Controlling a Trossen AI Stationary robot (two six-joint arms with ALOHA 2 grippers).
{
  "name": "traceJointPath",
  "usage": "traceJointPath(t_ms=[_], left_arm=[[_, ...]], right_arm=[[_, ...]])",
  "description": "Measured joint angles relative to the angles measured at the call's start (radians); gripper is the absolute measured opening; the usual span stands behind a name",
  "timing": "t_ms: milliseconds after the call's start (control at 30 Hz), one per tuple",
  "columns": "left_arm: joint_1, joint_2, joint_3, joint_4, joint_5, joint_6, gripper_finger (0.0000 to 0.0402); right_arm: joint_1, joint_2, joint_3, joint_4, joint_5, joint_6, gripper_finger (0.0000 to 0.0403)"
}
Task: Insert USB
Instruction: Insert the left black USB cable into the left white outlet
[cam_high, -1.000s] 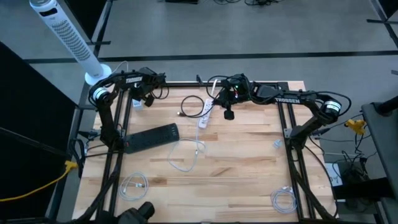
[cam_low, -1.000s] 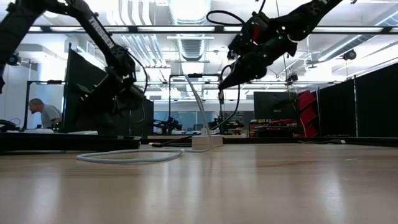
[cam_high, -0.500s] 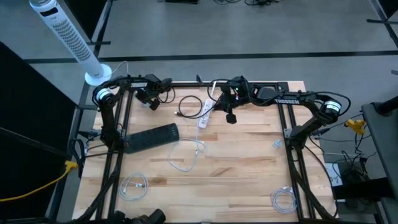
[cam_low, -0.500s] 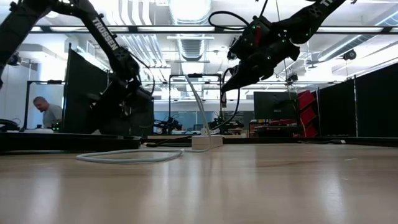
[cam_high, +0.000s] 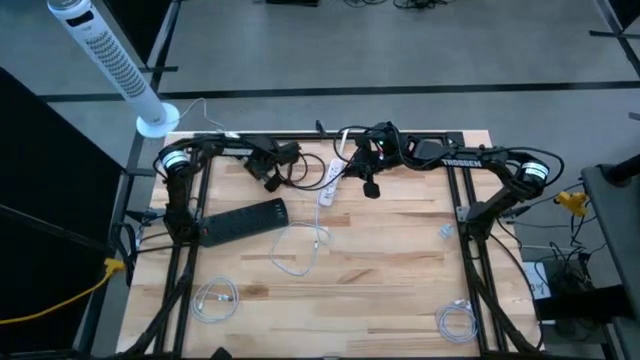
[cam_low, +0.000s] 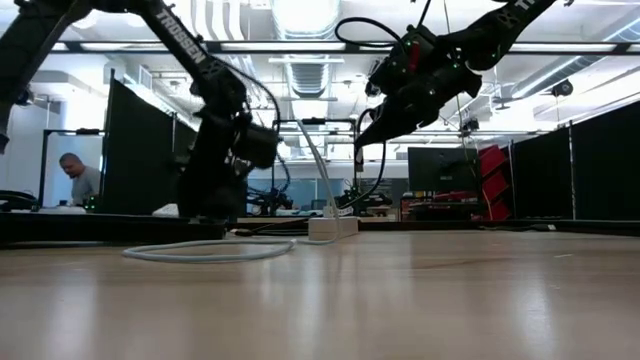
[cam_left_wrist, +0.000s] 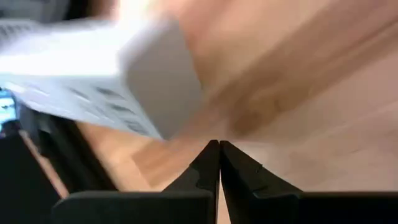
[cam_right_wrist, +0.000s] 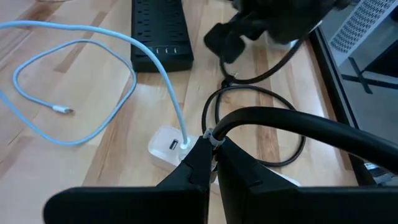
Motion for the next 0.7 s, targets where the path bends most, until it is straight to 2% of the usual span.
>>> traceJointPath(t_ms=[233, 333, 533, 700], left_arm=[[0.024, -0.064, 0.092, -0.081, -0.143, 0.009, 0.0], [0.095, -0.065, 0.12, -0.076, -0.137, -0.019, 0.0], [0.23, -0.062, 0.098, -0.131, -0.128, -0.081, 0.0], [0.292, -0.061, 0.048, -0.058, -0.133, -0.058, 0.0]], right_arm=[[-0.002, 0.001, 0.001, 0.006, 0.001, -0.003, 0.0001], [-0.002, 0.001, 0.001, 0.012, 0.0, -0.003, 0.0001], [-0.005, 0.001, 0.001, -0.017, 0.001, -0.004, 0.0001], [-0.005, 0.002, -0.001, -0.011, 0.001, -0.019, 0.0001]])
